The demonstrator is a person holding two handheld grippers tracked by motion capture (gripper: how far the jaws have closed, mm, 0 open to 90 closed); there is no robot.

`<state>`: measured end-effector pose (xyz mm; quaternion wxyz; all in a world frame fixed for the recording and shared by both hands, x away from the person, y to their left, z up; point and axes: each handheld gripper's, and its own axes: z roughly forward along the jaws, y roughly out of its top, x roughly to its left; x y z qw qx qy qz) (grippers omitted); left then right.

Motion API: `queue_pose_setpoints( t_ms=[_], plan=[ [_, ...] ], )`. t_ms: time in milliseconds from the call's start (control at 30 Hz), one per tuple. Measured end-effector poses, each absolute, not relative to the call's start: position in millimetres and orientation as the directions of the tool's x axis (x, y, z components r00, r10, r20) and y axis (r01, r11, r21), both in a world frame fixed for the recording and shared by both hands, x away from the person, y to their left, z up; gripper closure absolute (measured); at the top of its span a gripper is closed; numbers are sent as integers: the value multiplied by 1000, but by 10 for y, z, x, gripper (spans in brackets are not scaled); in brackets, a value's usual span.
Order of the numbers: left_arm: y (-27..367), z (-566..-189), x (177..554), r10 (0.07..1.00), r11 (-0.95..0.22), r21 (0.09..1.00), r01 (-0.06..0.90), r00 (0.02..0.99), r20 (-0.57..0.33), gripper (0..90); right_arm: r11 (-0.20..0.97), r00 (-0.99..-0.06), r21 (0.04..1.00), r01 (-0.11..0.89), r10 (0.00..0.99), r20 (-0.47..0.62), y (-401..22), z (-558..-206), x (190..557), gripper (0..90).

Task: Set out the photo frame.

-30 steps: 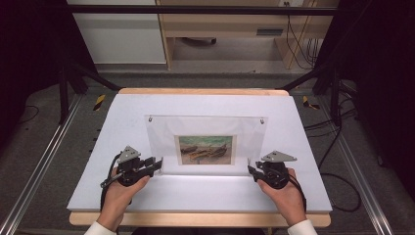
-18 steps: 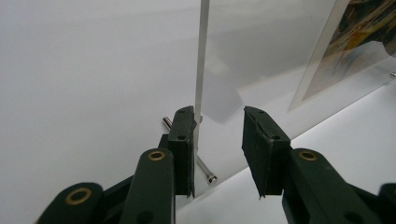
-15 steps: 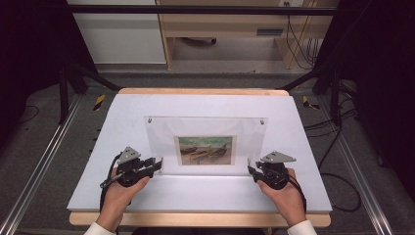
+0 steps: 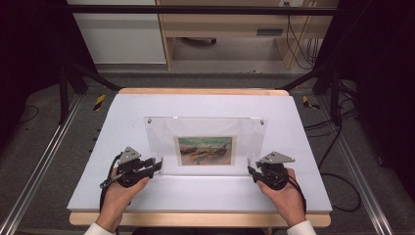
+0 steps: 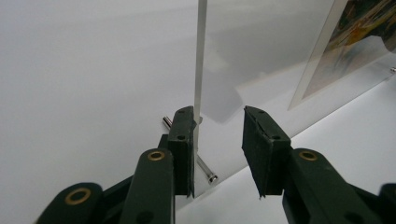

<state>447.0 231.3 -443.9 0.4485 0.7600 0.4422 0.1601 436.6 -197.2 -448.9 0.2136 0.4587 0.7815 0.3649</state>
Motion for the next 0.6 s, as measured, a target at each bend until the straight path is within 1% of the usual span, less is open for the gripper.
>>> queue_pose_setpoints(
  t_ms=[267, 433, 533, 600],
  plan=[
    [2318, -4443, 4473, 810, -227, 826, 515, 572, -134, 645, 315, -493, 769, 557, 870, 1, -1980, -4493, 4371, 614],
    [2322, -4445, 4480, 807, -229, 826, 515, 575, -136, 642, 314, -499, 769, 557, 867, 8, -1974, -4490, 4376, 575],
    [2314, -4443, 4482, 805, -225, 826, 517, 577, -141, 609, 310, -500, 768, 560, 866, 15, -1961, -4488, 4381, 540],
    [2303, -4439, 4482, 807, -233, 826, 513, 576, -131, 562, 314, -501, 769, 556, 865, 10, -1949, -4487, 4389, 498]
  ],
)
